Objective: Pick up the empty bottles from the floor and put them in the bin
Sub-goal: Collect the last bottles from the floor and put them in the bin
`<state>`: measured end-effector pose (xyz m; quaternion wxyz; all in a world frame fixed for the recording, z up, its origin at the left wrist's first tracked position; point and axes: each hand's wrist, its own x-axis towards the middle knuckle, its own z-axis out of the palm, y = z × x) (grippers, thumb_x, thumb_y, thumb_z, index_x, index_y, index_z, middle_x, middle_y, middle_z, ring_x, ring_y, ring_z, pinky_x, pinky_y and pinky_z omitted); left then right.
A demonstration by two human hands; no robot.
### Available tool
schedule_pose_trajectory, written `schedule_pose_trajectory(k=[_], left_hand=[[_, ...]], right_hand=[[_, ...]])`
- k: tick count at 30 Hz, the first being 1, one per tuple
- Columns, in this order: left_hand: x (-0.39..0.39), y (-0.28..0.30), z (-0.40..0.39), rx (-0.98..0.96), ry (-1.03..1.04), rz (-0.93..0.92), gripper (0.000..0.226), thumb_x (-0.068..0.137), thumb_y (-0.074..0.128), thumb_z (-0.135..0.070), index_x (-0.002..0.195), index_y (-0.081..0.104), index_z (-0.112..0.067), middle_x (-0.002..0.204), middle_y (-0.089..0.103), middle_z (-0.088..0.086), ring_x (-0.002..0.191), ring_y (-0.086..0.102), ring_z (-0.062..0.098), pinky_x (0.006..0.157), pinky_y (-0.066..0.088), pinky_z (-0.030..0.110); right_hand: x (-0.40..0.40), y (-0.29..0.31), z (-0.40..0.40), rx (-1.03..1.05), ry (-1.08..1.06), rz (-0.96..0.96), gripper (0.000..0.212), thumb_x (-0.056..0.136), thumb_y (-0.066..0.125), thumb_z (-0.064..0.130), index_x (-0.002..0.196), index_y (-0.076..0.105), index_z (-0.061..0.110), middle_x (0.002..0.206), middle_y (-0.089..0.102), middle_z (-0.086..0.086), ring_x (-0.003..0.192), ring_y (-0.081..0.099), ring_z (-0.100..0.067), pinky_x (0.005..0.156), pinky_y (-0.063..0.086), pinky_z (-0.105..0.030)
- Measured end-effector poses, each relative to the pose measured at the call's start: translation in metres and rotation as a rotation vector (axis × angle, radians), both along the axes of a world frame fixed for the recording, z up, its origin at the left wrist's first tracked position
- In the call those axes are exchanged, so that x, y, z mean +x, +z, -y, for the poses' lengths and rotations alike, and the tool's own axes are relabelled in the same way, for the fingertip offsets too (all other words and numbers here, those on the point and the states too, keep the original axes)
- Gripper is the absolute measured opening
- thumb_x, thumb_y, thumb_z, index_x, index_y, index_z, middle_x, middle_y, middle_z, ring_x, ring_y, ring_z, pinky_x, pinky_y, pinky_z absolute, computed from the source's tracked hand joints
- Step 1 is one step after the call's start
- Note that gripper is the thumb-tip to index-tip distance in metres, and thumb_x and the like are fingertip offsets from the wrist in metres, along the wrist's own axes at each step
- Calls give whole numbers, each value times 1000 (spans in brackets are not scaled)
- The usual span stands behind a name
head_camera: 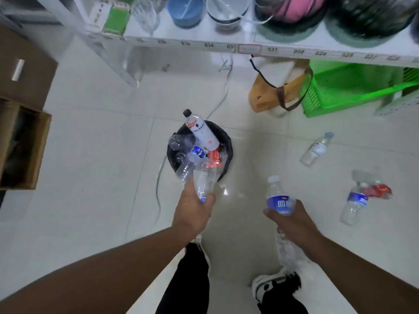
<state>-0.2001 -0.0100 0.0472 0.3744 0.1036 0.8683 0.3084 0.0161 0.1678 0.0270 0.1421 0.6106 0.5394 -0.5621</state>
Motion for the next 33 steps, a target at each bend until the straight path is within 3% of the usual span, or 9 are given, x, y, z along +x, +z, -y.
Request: schedule_pose_trajectory(k=[6, 10, 13, 16, 19, 22, 24, 29, 33], left_hand=[[-82, -21, 46, -5, 55, 10, 28, 91, 63, -45, 116, 51, -50, 115, 62, -16, 83, 74, 14, 77, 64, 47], [-117, -43, 63, -16, 56, -22, 31, 92, 63, -51, 116, 43, -56, 115, 57, -23, 98, 69, 6, 82, 57, 36], [-132, -56, 65, 21, 47, -33, 35, 94, 63, -50, 115, 39, -64, 112, 55, -34, 92, 65, -11, 62, 48, 11], [-137, -70, 63, 62, 73, -51, 30, 96, 68, -37, 114, 48, -51, 110, 54, -31, 93, 61, -22, 56, 45, 0], [-132, -78, 56, 54, 109, -36, 34, 96, 67, -38, 122, 47, -48, 109, 57, -32, 92, 58, -25, 59, 42, -3], [-122, -73, 39, 39, 86, -7, 42, 94, 65, -47, 132, 46, -46, 109, 55, -40, 95, 63, -16, 64, 46, 5], [-116, -68, 25, 38, 56, 13, 46, 92, 65, -50, 134, 50, -43, 114, 60, -31, 97, 67, -2, 76, 50, 17], [-108, -58, -22, 61, -128, 0, 42, 89, 70, -45, 129, 58, -42, 109, 70, -16, 87, 72, 7, 75, 64, 43], [-113, -71, -59, -150, -287, -76, 66, 89, 68, -52, 149, 44, -33, 135, 59, 1, 119, 64, 27, 99, 55, 52]], right_hand=[[-112, -11, 21, -39, -25, -6, 68, 75, 90, 48, 126, 57, 18, 108, 71, -15, 85, 71, -28, 63, 57, -37], [-183, -44, 34, -72, -86, -20, 64, 76, 90, 46, 122, 53, 20, 114, 70, -19, 77, 67, -24, 63, 57, -37], [-225, -78, 39, -47, -115, -40, 83, 76, 90, 51, 136, 46, 15, 121, 66, -13, 86, 68, -25, 78, 59, -43], [-250, -107, 41, -9, -86, 43, 114, 76, 85, 65, 160, 28, 12, 147, 53, -13, 126, 62, -35, 107, 53, -55], [-254, -111, 40, 60, 21, 121, 96, 86, 70, 68, 155, 38, 10, 147, 52, -18, 128, 58, -39, 110, 49, -54], [-237, -95, 32, 191, 129, 37, 53, 95, 63, 56, 127, 55, 14, 130, 61, -16, 112, 64, -35, 100, 53, -47], [-215, -84, 24, 245, 211, -18, 37, 99, 63, 48, 117, 57, 17, 121, 63, -13, 103, 65, -31, 90, 54, -41], [-152, -69, -5, 288, 230, 17, 34, 99, 63, 42, 121, 62, 16, 117, 64, -11, 98, 67, -27, 92, 56, -44], [-96, -75, -23, 274, 139, 46, 27, 98, 63, 38, 113, 63, 16, 103, 69, -8, 86, 69, -25, 75, 57, -40]])
